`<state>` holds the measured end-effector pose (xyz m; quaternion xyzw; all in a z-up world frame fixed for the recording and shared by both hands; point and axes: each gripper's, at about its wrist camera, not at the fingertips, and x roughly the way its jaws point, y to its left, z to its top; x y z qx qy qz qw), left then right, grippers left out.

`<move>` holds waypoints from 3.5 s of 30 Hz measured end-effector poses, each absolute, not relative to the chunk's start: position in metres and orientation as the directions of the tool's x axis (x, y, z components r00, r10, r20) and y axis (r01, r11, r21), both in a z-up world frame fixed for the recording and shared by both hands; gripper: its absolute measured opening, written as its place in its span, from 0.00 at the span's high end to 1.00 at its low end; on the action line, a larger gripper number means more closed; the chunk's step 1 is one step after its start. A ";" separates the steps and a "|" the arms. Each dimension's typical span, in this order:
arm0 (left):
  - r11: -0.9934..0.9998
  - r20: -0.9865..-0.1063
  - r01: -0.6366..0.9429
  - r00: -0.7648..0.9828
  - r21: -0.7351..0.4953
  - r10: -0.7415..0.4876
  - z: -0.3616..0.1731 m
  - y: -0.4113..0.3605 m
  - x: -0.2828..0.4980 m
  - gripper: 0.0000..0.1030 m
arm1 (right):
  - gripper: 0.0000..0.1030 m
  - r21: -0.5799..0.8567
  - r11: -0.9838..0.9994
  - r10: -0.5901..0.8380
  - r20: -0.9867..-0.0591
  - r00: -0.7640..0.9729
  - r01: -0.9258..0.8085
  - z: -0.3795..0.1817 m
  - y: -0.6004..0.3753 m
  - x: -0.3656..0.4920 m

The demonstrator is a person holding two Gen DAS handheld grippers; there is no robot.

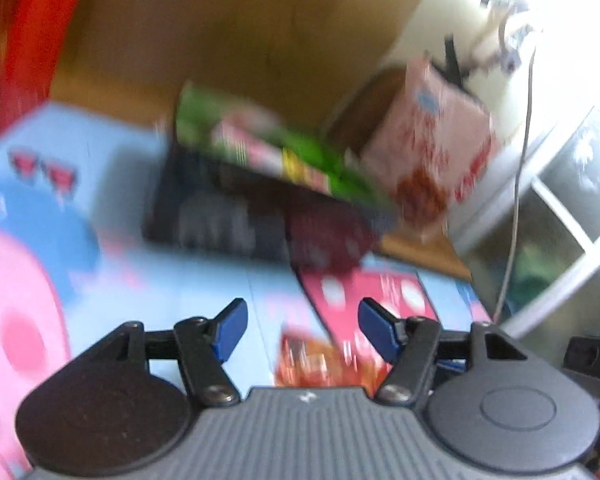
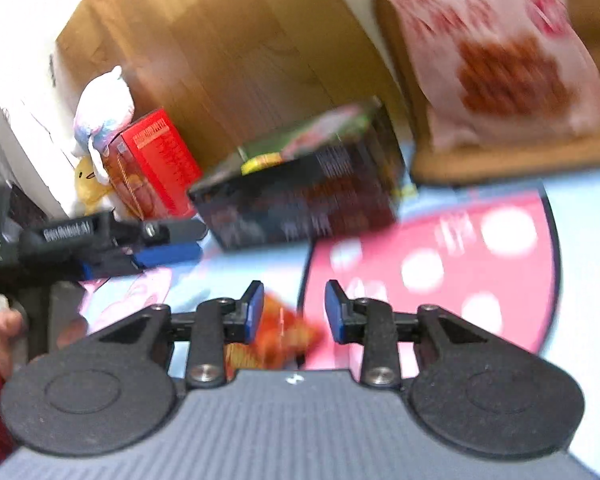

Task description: Organize snacks

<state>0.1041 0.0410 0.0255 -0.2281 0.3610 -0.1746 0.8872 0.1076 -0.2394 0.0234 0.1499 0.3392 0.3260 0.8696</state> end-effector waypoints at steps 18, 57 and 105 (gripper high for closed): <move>0.828 -0.501 0.183 0.720 -0.530 -0.480 0.004 0.036 0.085 0.37 | 0.86 0.539 0.724 0.685 -0.487 0.543 -0.430 0.003 -0.197 0.104; 0.885 -0.459 0.065 0.836 -0.462 -0.300 0.075 0.076 0.202 0.23 | 0.82 0.431 0.769 0.633 -0.407 0.659 -0.472 0.060 -0.134 0.229; 0.994 -0.338 -0.097 0.938 -0.041 0.078 0.026 0.006 -0.014 0.00 | 0.12 0.393 0.856 0.464 -0.299 0.834 -0.335 0.011 -0.201 0.028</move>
